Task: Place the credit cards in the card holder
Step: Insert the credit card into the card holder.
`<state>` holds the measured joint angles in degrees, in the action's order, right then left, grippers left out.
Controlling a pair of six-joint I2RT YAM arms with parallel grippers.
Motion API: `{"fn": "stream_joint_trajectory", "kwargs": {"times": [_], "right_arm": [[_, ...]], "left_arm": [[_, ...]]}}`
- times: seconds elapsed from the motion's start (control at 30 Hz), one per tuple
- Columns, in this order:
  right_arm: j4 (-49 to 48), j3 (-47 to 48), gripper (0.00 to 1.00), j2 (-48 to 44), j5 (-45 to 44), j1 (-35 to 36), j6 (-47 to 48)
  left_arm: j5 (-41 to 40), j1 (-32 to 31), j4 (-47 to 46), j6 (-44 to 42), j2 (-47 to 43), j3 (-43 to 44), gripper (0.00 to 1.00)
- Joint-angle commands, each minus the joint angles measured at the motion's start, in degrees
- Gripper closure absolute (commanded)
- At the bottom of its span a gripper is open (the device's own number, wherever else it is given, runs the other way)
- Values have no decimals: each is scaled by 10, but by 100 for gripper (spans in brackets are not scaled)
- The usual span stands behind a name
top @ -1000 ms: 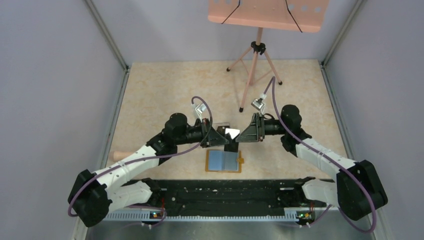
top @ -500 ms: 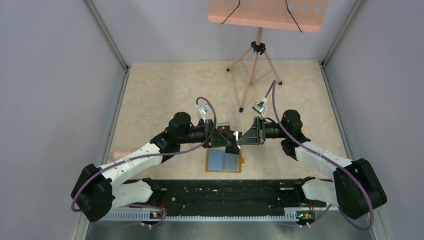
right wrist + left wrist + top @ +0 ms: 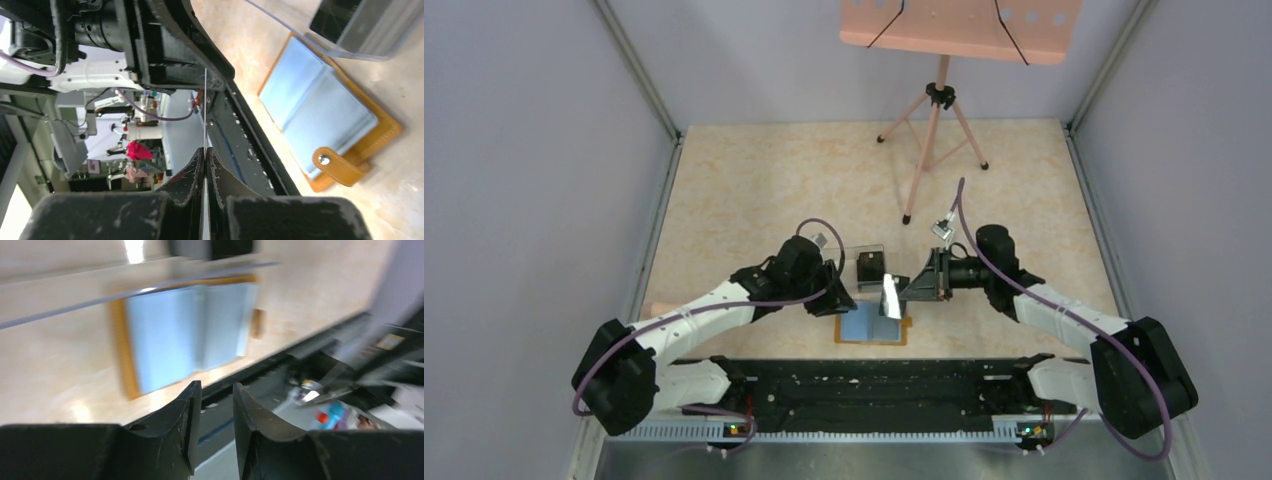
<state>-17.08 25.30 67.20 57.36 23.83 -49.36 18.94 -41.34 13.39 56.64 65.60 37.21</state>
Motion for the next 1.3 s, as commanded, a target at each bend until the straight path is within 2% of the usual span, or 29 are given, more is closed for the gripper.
{"fn": "stream_joint_trajectory", "kwargs": {"times": [0.0,0.17,0.5,0.67,0.9,1.27], "right_arm": [[45,-7,100,7,-42,2,68],[28,-29,100,49,-55,15,76],[37,-31,100,97,-92,33,115],[52,-23,100,99,-104,33,127],[108,8,100,105,-132,33,172],[105,25,100,143,-167,33,193]], "left_arm": [[-134,3,197,-24,42,36,66],[-136,5,215,-42,100,39,68],[-79,6,111,-40,163,31,69],[-52,2,89,-40,187,46,73],[-51,-30,82,-29,223,73,77],[-88,-49,129,-21,257,102,86]]}}
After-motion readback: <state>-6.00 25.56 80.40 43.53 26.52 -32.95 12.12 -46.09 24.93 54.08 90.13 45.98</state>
